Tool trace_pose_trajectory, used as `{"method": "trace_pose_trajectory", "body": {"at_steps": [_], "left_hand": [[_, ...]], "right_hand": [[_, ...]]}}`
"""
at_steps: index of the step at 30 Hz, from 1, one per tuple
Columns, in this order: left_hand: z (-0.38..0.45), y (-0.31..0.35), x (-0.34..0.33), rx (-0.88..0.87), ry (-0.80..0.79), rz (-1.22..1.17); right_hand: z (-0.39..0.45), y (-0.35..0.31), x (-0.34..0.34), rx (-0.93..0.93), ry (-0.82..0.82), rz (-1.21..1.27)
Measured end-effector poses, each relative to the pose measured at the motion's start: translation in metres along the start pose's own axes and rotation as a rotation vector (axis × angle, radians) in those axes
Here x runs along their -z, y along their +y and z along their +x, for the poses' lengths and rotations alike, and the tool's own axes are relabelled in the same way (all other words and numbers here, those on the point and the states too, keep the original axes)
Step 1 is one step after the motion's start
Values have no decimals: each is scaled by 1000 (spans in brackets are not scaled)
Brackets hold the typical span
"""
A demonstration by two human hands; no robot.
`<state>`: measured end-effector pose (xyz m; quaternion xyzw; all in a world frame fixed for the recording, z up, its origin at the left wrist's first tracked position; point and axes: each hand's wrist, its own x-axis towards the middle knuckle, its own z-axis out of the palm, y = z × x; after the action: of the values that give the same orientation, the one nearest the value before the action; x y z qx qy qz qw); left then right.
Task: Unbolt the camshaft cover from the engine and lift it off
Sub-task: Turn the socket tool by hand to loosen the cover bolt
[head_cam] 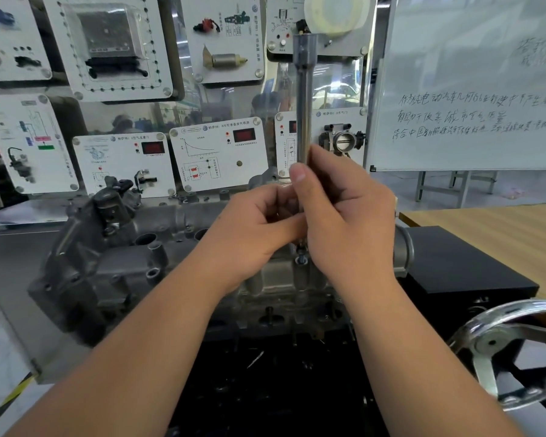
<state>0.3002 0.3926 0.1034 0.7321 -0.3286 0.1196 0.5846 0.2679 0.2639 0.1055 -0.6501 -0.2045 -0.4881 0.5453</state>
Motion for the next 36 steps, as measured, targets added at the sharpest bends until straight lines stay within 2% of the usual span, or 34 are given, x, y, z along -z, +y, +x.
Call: {"method": "trace_pose_trajectory", "body": {"at_steps": [5, 11, 14, 17, 22, 26, 32, 36], "left_hand": [[-3, 0, 4, 14, -57, -163], [1, 1, -2, 5, 7, 21], [-1, 1, -1, 3, -35, -52], [-2, 1, 1, 16, -73, -131], [1, 2, -3, -28, -7, -66], [2, 2, -3, -21, -7, 3], [-3, 2, 0, -5, -88, -152], [0, 1, -2, 1, -14, -99]], "right_hand": [[0, -2, 3, -19, -70, 67], [2, -7, 4, -25, -79, 58], [1, -7, 4, -41, -68, 57], [2, -8, 5, -66, -133, 66], [4, -10, 4, -98, -165, 80], [1, -7, 2, -113, -86, 90], [1, -5, 3, -112, -73, 82], [2, -6, 3, -84, -76, 67]]}}
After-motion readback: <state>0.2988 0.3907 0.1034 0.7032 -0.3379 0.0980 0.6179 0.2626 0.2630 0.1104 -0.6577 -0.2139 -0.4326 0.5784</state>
